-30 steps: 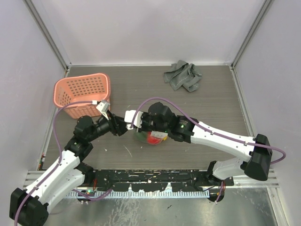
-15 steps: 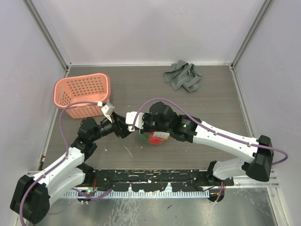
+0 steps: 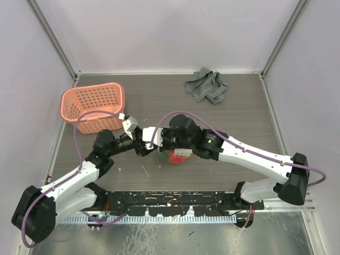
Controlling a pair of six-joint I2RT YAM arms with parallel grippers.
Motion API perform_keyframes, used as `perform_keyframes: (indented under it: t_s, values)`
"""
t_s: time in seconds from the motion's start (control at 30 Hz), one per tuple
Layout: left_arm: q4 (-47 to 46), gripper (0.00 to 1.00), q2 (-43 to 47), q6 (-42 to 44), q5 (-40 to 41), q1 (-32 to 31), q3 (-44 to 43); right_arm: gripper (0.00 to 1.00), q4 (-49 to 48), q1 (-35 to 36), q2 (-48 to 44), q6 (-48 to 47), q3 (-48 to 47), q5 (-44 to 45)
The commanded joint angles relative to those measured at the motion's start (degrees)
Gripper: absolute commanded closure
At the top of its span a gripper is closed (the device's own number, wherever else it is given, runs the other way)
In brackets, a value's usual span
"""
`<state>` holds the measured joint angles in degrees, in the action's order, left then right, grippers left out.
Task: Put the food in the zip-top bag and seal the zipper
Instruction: Zip the zipper food storage bag at the center of the board.
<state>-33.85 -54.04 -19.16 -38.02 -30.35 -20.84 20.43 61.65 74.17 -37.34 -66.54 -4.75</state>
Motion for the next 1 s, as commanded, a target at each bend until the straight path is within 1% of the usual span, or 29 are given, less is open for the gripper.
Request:
perform_keyframes:
  t_s: [0.0, 0.07, 0.1, 0.2, 0.3, 0.4, 0.53, 0.7, 0.97]
  values:
    - [-4.8, 0.51, -1.09, 2.68, -1.93, -0.32, -3.43, 1.0, -1.39, -0.3, -1.21, -0.21, -3.42, -1.98]
    - [-5.3, 0.56, -1.9, 3.01, -2.3, -0.38, -3.67, 0.99, -1.08, -0.28, -1.13, -0.11, -3.42, -2.08]
    - [-5.49, 0.61, -2.18, 3.13, -2.48, -0.4, -3.75, 0.99, -0.9, -0.3, -1.11, -0.05, -3.42, -2.1]
    - [-5.82, 0.79, -2.63, 3.63, -2.67, -0.41, -3.61, 0.99, -0.38, -0.3, -1.22, -0.02, -3.33, -1.9]
    - [-6.31, 0.99, -1.99, 3.25, -3.1, -0.4, -3.51, 0.99, 0.11, -0.23, -1.3, 0.09, -3.18, -1.71]
    - [-7.26, 1.0, -0.92, 2.62, -2.84, -0.48, -2.78, 0.99, 0.13, -0.3, -1.37, 0.16, -2.33, -0.56]
    - [-8.51, 1.0, 0.84, 1.69, 0.27, -0.5, -0.82, 0.99, 0.44, -0.43, -1.62, 0.14, -1.32, 2.59]
    - [-6.73, 1.0, 3.05, 1.66, 4.28, -0.45, 0.58, 0.99, 1.93, -0.98, -2.73, 0.14, -0.94, 4.32]
    - [-6.17, 1.0, 4.5, 0.98, 6.89, -0.42, 1.51, 0.99, 3.13, -1.4, -3.68, 0.63, -0.26, 5.62]
